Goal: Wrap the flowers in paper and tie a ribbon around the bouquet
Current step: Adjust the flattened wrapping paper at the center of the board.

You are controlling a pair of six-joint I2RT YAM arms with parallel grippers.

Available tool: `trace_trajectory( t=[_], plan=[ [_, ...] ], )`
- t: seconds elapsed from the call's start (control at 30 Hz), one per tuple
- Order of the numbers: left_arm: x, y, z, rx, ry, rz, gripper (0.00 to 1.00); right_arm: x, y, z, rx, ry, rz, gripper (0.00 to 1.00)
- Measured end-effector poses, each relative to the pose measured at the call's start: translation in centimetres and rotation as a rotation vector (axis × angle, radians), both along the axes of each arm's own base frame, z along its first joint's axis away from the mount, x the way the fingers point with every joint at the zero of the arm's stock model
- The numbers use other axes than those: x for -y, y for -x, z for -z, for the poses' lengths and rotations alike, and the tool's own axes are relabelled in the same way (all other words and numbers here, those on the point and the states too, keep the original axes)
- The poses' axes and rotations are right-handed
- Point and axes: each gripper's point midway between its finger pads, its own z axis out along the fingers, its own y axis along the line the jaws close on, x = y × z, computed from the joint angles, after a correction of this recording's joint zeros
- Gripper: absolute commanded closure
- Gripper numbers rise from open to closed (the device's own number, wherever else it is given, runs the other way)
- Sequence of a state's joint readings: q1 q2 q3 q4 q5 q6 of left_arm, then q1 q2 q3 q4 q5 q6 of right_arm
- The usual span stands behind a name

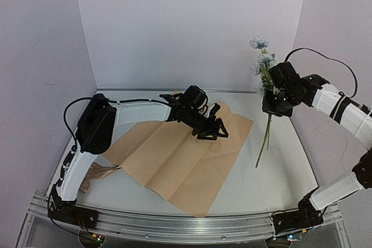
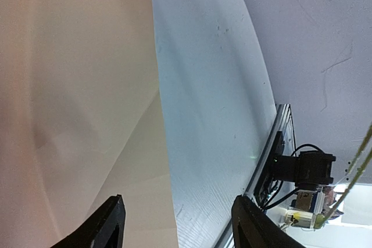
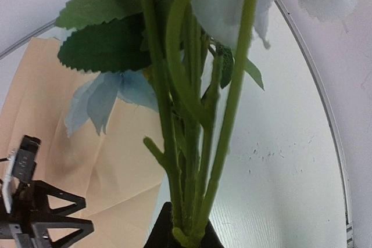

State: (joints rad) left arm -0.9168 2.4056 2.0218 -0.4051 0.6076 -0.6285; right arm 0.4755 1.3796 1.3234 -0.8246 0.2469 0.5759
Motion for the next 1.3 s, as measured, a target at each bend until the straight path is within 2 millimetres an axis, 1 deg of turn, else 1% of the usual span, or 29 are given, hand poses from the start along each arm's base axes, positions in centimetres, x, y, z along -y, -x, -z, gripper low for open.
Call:
trace_trajectory(
  t=[0.07, 0.13, 0.17, 0.2, 0.27, 0.3, 0.33, 0.4, 0.47, 0.53, 0.7, 0.83, 0.87, 1.03, 1.1, 1.2, 1.3],
  plan=[
    [-1.4, -0.6, -2.7, 0.027, 0.027, -0.033, 0.37, -0.6, 0.0, -0.5, 0.007, -0.011, -0.022, 1.00],
    [-3.2, -1.0, -5.5, 0.051, 0.049, -0.074, 0.39, -1.4, 0.0, -0.8, 0.011, -0.022, -0.049, 1.00],
    [-4.1, -1.2, -6.4, 0.064, 0.056, -0.096, 0.40, -1.9, 0.0, -0.9, 0.010, -0.025, -0.061, 1.00],
    [-5.0, -1.5, -7.1, 0.078, 0.055, -0.120, 0.41, -2.3, 0.0, -0.8, 0.007, -0.025, -0.074, 1.00],
    [-7.2, -1.6, -7.1, 0.081, 0.024, -0.161, 0.43, -3.2, -0.1, -0.4, -0.005, -0.024, -0.094, 1.00],
    [-7.9, -1.7, -6.8, 0.079, 0.006, -0.174, 0.44, -3.5, -0.1, -0.1, -0.013, -0.024, -0.102, 1.00],
    [-8.6, -1.6, -5.9, 0.072, -0.021, -0.188, 0.44, -3.9, 0.0, 0.3, -0.023, -0.025, -0.112, 1.00],
    [-9.7, -1.2, -3.6, 0.048, -0.084, -0.203, 0.45, -4.3, 0.0, 0.7, -0.036, -0.026, -0.125, 1.00],
    [-10.8, -0.4, -0.6, 0.013, -0.165, -0.208, 0.45, -4.4, 0.0, 0.8, -0.042, -0.027, -0.129, 1.00],
    [-11.5, 0.2, 1.5, -0.004, -0.230, -0.209, 0.46, -4.4, 0.0, 0.8, -0.042, -0.029, -0.131, 1.00],
    [-11.8, 0.9, 4.9, -0.003, -0.328, -0.197, 0.46, -4.6, -0.1, 0.9, -0.039, -0.032, -0.135, 1.00],
    [-11.0, 0.4, 7.0, 0.010, -0.372, -0.186, 0.47, -4.5, 0.1, 1.6, -0.053, -0.028, -0.140, 1.00],
    [-10.7, 0.1, 7.3, 0.016, -0.374, -0.183, 0.48, -4.5, 0.2, 1.8, -0.058, -0.026, -0.141, 1.00],
    [-7.9, -2.6, 7.3, 0.077, -0.340, -0.174, 0.51, -4.3, 0.6, 2.6, -0.078, -0.018, -0.145, 1.00],
    [-7.2, -3.3, 7.2, 0.097, -0.328, -0.165, 0.51, -4.3, 0.8, 2.9, -0.085, -0.015, -0.147, 1.00],
    [-7.1, -3.4, 7.3, 0.116, -0.329, -0.146, 0.51, -4.5, 0.8, 3.2, -0.087, -0.023, -0.155, 1.00],
    [-7.4, -3.3, 7.4, 0.135, -0.328, -0.131, 0.51, -5.5, 0.5, 3.3, -0.084, -0.022, -0.173, 1.00]
  ],
)
